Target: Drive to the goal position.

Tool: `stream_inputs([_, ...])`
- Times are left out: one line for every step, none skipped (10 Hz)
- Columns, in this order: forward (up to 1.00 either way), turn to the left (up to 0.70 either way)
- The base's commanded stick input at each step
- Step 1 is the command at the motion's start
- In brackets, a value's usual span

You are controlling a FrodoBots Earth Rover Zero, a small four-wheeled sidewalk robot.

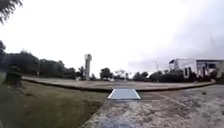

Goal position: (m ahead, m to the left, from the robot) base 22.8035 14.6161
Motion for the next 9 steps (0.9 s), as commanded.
stream_inputs([0.50, 0.00])
stream_inputs([0.50, 0.00])
stream_inputs([0.50, 0.00])
stream_inputs([0.50, 0.00])
stream_inputs([0.50, 0.00])
stream_inputs([0.50, 0.00])
stream_inputs([0.50, 0.00])
stream_inputs([0.50, 0.00])
stream_inputs([0.50, 0.00])
